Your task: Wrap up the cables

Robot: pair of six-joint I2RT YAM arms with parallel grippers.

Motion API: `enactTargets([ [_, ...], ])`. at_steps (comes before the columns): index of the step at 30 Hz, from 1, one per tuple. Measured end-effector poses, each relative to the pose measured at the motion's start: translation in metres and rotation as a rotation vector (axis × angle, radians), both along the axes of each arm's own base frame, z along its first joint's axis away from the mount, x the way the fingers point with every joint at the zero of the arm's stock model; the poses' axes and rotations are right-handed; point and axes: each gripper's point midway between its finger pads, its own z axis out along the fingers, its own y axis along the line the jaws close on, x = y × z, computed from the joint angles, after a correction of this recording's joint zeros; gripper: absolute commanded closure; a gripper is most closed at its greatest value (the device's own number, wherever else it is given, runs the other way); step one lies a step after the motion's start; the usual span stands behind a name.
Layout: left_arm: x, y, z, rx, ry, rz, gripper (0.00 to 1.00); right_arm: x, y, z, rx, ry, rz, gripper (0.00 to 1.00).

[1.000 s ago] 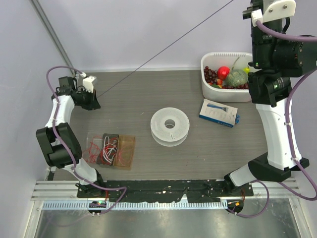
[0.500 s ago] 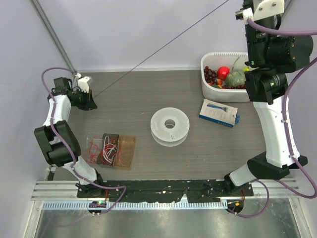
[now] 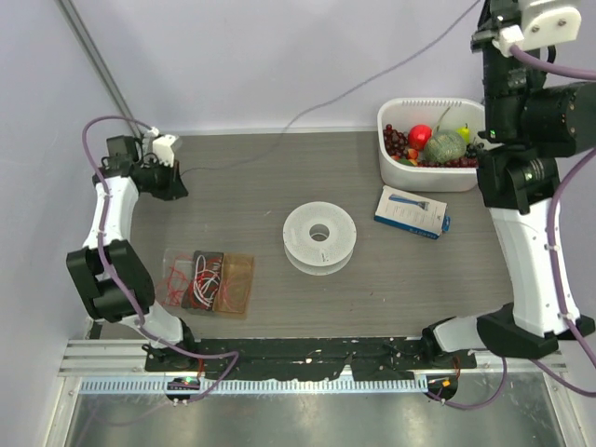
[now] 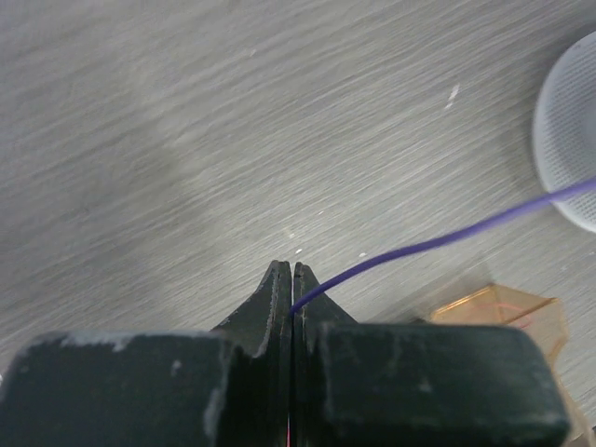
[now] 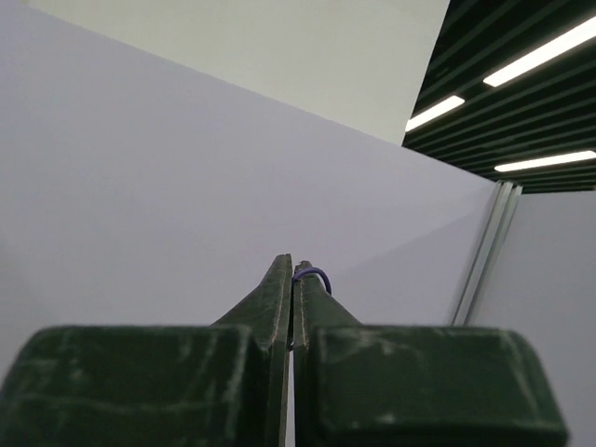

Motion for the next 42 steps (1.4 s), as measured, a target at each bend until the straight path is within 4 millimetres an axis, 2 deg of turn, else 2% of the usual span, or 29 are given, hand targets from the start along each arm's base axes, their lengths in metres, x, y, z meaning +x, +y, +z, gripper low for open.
enactTargets([
  [4,-0.004,-0.037,0.036,0.016,-0.088,-0.057,1.0,-0.014,0.003,-0.03,0.056,0.086,0.126,0.99],
  [7,-0.007,-0.065,0.064,0.013,-0.159,-0.106,1.0,-0.017,0.023,-0.075,0.083,0.203,0.289,0.99],
  [8,-0.007,-0.073,0.073,0.014,-0.182,-0.119,1.0,-0.01,0.035,-0.096,0.09,0.267,0.354,0.99],
  [9,-0.005,-0.079,0.082,0.015,-0.208,-0.125,1.0,-0.02,0.04,-0.107,0.106,0.298,0.418,0.99],
  [16,0.006,-0.1,0.118,0.04,-0.322,-0.13,1.0,-0.025,0.098,-0.225,0.161,0.705,0.767,0.99],
  [18,0.01,-0.101,0.128,0.04,-0.341,-0.113,1.0,-0.026,0.106,-0.247,0.174,0.79,0.807,0.99],
  [20,0.015,-0.101,0.139,0.042,-0.367,-0.09,1.0,-0.024,0.109,-0.257,0.181,0.832,0.815,0.99],
  [24,0.029,-0.093,0.161,0.054,-0.433,-0.025,1.0,-0.013,0.11,-0.263,0.189,0.85,0.797,0.99],
  [27,0.04,-0.087,0.167,0.066,-0.454,0.021,1.0,0.006,0.116,-0.265,0.181,0.845,0.784,0.99],
  [30,0.05,-0.081,0.166,0.082,-0.455,0.056,1.0,0.036,0.125,-0.272,0.167,0.845,0.762,0.99],
  [36,0.07,-0.068,0.16,0.113,-0.445,0.139,1.0,0.111,0.143,-0.287,0.166,0.866,0.723,0.99],
  [39,0.079,-0.063,0.157,0.12,-0.45,0.167,0.99,0.136,0.15,-0.293,0.206,0.885,0.747,1.0],
  [40,0.083,-0.061,0.155,0.122,-0.449,0.175,0.83,0.141,0.153,-0.295,0.224,0.891,0.762,0.99],
  [42,0.099,-0.058,0.148,0.127,-0.431,0.196,0.42,0.148,0.156,-0.295,0.258,0.896,0.789,0.99],
])
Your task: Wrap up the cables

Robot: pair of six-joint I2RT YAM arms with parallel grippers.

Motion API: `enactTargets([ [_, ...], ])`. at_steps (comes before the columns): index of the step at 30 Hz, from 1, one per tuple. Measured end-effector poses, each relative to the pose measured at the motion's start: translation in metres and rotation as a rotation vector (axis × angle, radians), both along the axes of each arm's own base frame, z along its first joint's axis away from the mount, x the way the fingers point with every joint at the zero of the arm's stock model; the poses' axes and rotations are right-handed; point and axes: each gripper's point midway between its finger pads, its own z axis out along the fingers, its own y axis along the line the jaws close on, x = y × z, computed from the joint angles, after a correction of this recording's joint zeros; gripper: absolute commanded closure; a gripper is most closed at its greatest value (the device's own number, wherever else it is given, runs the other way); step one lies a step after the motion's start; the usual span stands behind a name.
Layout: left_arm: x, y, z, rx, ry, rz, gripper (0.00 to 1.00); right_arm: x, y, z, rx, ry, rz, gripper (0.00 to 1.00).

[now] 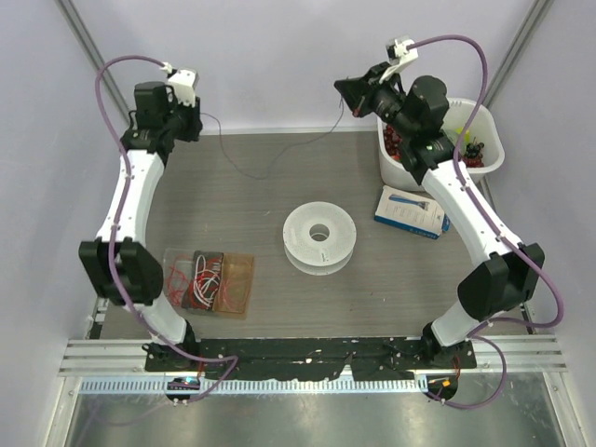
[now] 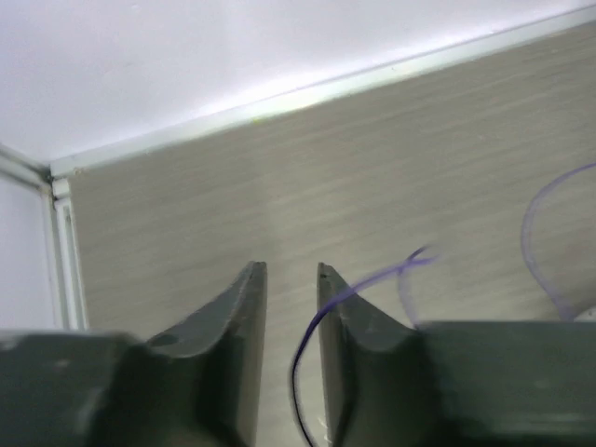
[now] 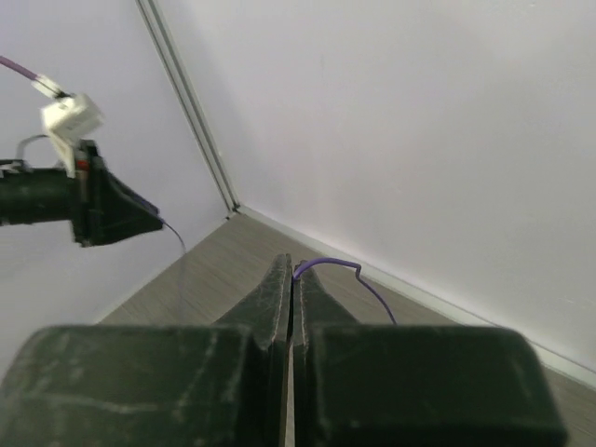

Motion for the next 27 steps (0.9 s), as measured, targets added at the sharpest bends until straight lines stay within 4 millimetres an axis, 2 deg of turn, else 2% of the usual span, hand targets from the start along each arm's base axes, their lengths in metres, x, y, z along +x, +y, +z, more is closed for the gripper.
enactTargets([
  [1,0.009,0.001,-0.003,0.0,0.013,0.007,0.18,0.003,0.002,0.004,0.025,0.002,0.004,0.99],
  [2,0.019,0.004,-0.005,0.003,0.022,0.01,0.01,0.006,0.003,0.007,0.04,0.003,0.007,0.99],
  [3,0.035,0.006,-0.008,-0.016,0.04,0.021,0.0,0.008,0.005,0.012,0.058,0.003,0.011,0.99],
  [5,0.053,0.012,-0.015,-0.061,0.065,0.037,0.0,0.011,0.008,0.023,0.094,-0.009,0.021,0.99],
  [6,0.057,0.018,-0.022,-0.098,0.086,0.043,0.0,0.011,0.009,0.03,0.113,-0.018,0.033,0.99],
  [9,0.048,0.033,-0.036,-0.209,0.15,0.021,0.0,0.004,0.017,0.041,0.149,-0.034,0.098,0.99],
  [12,0.026,0.04,-0.03,-0.29,0.153,-0.067,0.0,-0.011,0.029,0.046,0.153,-0.047,0.214,0.99],
  [14,0.004,0.033,-0.019,-0.314,0.137,-0.144,0.0,-0.024,0.04,0.045,0.149,-0.042,0.318,0.99],
  [17,-0.033,-0.003,0.009,-0.311,0.077,-0.313,0.01,-0.042,0.054,0.036,0.139,-0.016,0.451,0.99],
  [21,-0.085,-0.059,0.051,-0.232,-0.053,-0.56,0.06,-0.068,0.069,0.009,0.101,0.047,0.605,0.99],
  [24,-0.114,-0.087,0.071,-0.146,-0.154,-0.704,0.1,-0.092,0.081,-0.012,0.066,0.098,0.71,0.99],
  [27,-0.136,-0.109,0.083,-0.048,-0.249,-0.816,0.16,-0.117,0.091,-0.025,0.01,0.108,0.789,0.99],
])
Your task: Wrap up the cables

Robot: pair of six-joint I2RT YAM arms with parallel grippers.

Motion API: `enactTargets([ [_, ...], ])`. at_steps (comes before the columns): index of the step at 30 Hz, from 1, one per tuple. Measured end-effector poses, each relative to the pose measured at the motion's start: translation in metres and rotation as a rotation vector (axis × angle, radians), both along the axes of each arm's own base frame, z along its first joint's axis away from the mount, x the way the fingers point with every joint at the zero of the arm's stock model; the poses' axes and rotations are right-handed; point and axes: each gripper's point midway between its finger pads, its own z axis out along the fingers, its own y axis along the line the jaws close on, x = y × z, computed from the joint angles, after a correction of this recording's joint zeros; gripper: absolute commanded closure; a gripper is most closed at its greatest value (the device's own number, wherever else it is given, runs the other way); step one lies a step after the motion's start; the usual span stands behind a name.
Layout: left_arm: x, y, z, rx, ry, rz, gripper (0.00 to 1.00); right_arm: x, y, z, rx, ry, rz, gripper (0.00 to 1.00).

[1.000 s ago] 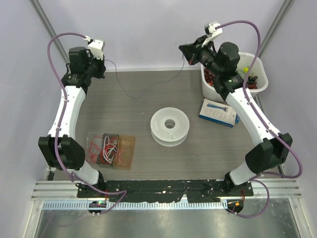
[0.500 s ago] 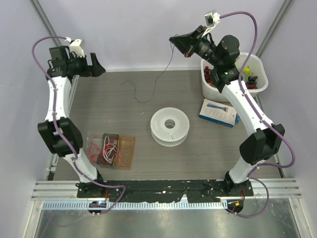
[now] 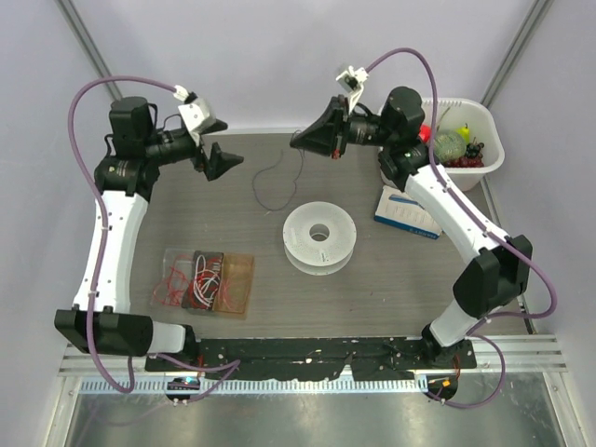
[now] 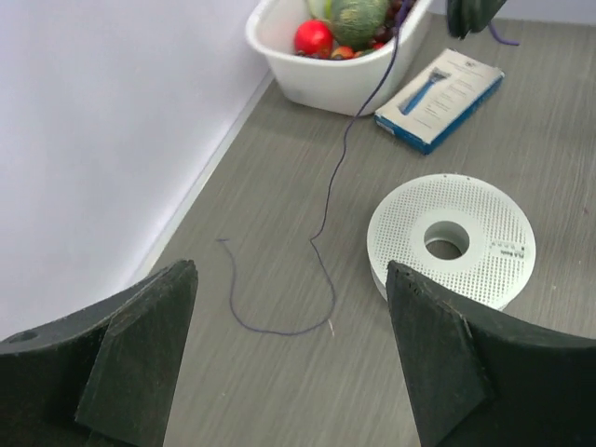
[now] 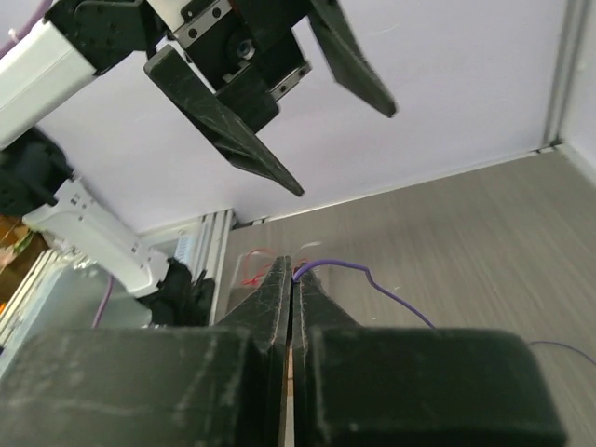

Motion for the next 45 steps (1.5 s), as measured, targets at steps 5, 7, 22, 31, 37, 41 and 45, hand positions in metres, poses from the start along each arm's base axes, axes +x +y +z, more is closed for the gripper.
enactTargets([
  [5,-0.029,-0.029,0.005,0.077,-0.14,-0.13,0.27,-0.043,0.011,-0.008,-0.088,-0.102,0.092,0.99],
  [7,-0.038,-0.037,0.003,0.106,-0.178,-0.173,0.31,-0.059,0.015,-0.012,-0.132,-0.166,0.12,0.99],
  [22,-0.103,-0.079,-0.014,0.239,-0.284,-0.416,0.59,-0.089,0.025,-0.071,-0.422,-0.429,0.162,0.99],
  [31,-0.117,-0.095,-0.026,0.305,-0.295,-0.461,0.64,-0.09,0.026,-0.074,-0.467,-0.493,0.153,0.99],
  [37,-0.116,-0.099,-0.032,0.343,-0.314,-0.467,0.65,-0.093,0.027,-0.08,-0.495,-0.523,0.164,0.99],
  [41,-0.115,-0.1,-0.035,0.358,-0.318,-0.468,0.7,-0.094,0.027,-0.082,-0.506,-0.536,0.167,0.99],
  [45,-0.116,-0.103,-0.038,0.369,-0.319,-0.478,0.74,-0.096,0.028,-0.085,-0.517,-0.553,0.174,0.99],
])
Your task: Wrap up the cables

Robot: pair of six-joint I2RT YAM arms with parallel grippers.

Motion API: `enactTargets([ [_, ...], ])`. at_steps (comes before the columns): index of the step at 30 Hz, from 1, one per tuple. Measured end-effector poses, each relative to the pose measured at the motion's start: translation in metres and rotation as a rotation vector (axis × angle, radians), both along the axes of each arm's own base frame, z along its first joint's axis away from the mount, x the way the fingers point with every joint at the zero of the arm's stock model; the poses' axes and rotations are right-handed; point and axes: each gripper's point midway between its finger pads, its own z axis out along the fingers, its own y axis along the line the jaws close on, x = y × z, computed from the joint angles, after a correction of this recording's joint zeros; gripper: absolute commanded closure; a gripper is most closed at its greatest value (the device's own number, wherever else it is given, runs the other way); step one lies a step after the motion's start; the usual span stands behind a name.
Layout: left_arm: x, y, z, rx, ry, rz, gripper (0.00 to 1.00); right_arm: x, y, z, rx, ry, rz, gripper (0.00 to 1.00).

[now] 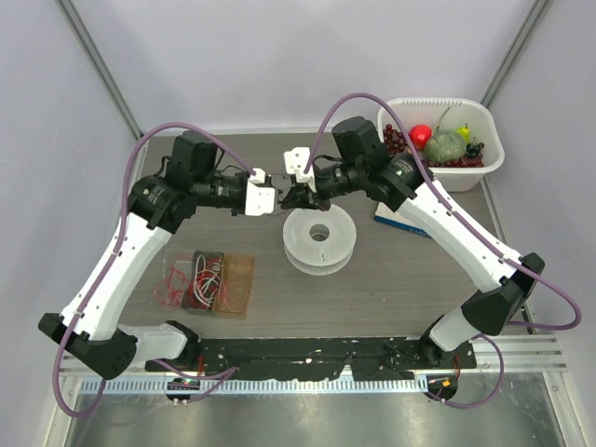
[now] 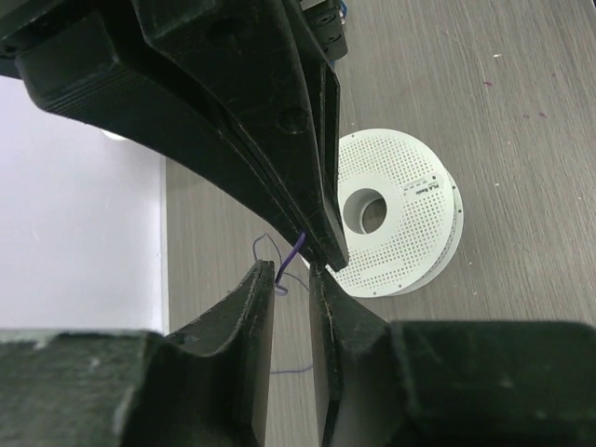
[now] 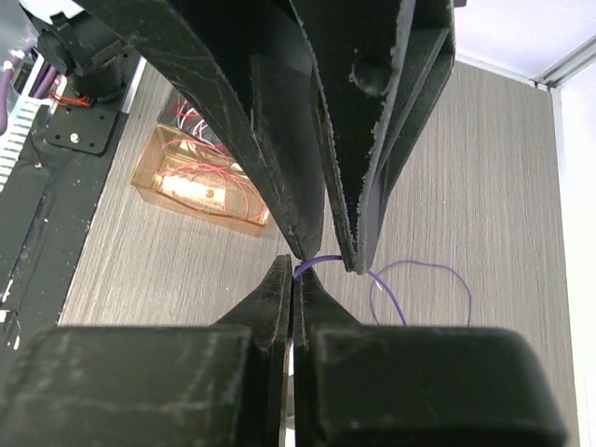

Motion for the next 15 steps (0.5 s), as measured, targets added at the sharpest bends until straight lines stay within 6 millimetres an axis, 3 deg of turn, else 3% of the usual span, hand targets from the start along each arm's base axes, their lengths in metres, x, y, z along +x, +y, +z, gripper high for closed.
enactTargets([
  [7,-0.001,-0.004,-0.009,0.011,0.015,-0.004,0.76,-0.002,-0.001,-0.006,-0.031,-0.013,-0.002,0.99],
  [11,-0.002,-0.006,-0.014,0.011,0.029,-0.006,1.0,-0.001,-0.003,-0.01,-0.047,-0.01,-0.012,0.99],
  [15,-0.003,-0.007,-0.018,0.004,0.067,0.013,1.0,0.0,-0.005,-0.012,-0.058,-0.006,-0.026,0.9],
])
